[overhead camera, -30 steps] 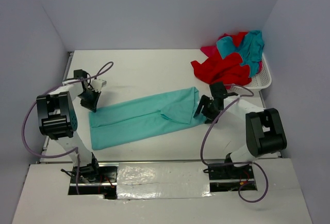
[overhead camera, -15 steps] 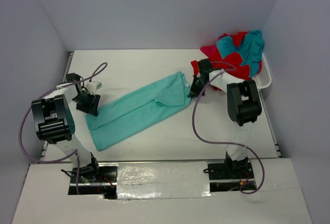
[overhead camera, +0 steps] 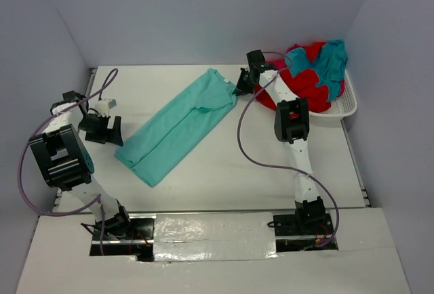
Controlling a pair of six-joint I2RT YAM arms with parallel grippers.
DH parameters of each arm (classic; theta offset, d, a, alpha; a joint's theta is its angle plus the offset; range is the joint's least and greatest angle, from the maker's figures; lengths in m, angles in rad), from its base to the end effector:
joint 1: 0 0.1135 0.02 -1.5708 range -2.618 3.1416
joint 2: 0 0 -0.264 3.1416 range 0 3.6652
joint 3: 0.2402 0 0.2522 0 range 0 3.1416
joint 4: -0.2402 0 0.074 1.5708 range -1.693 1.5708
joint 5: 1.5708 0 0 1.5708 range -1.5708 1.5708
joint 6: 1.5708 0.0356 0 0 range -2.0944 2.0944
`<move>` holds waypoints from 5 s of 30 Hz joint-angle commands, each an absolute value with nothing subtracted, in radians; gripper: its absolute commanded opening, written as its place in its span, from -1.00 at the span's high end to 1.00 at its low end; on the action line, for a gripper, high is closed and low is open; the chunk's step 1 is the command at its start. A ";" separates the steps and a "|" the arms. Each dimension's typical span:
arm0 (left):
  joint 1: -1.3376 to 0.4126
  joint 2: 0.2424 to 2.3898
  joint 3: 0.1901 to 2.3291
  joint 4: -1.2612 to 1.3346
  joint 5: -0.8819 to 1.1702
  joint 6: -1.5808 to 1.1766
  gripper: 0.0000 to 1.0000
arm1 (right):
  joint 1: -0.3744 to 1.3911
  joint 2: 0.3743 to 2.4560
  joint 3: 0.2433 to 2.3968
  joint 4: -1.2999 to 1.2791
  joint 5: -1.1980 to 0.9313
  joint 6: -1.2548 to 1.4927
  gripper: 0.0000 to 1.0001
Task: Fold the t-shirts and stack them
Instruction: Rotate the tshirt 90 degrees, then grab the bottom of the folded rectangular tshirt with both arms, then fold the folded rectangular tshirt in 1/3 of the way
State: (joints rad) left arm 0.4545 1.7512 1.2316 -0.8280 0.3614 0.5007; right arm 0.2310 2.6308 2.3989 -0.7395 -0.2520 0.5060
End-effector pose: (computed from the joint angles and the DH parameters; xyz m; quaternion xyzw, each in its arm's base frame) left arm 0.3052 0.1351 0.1990 0.0426 0.9769 -0.1083 0.1794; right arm 0.5467 0.1377 0.1551 0.0932 0.9440 0.2175 0.2300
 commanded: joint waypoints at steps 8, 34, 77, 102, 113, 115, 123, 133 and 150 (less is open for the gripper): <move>0.451 1.741 1.309 -0.946 0.466 0.531 -0.99 | 0.186 2.734 2.527 -0.419 -0.357 0.779 -0.99; 0.546 1.260 1.078 -0.761 0.282 0.291 -0.99 | 0.977 1.724 1.031 0.099 -0.273 1.326 0.05; 0.537 1.167 1.111 -0.824 0.546 0.511 -0.93 | 1.066 2.076 1.108 0.130 -0.216 1.461 1.00; -0.385 0.932 0.728 -1.074 0.394 2.007 -0.61 | 0.821 1.585 0.558 -0.061 -0.420 0.750 -0.33; -0.388 0.892 0.414 -0.801 0.430 2.148 -0.70 | 0.854 1.554 0.558 -0.117 -0.383 0.801 -0.34; -0.388 0.943 0.425 -0.788 0.416 2.146 -0.63 | 0.862 1.568 0.564 -0.103 -0.396 0.818 -0.31; -0.393 1.051 0.457 -0.775 0.457 2.152 0.08 | 0.884 1.634 0.612 -0.089 -0.431 0.847 -0.04; -0.434 1.014 0.552 -0.856 0.572 1.930 1.00 | 0.885 1.635 0.609 -0.037 -0.476 0.870 1.00; -0.308 1.374 1.205 -0.937 0.620 1.120 1.00 | 0.588 1.492 1.023 -0.448 -0.446 0.598 1.00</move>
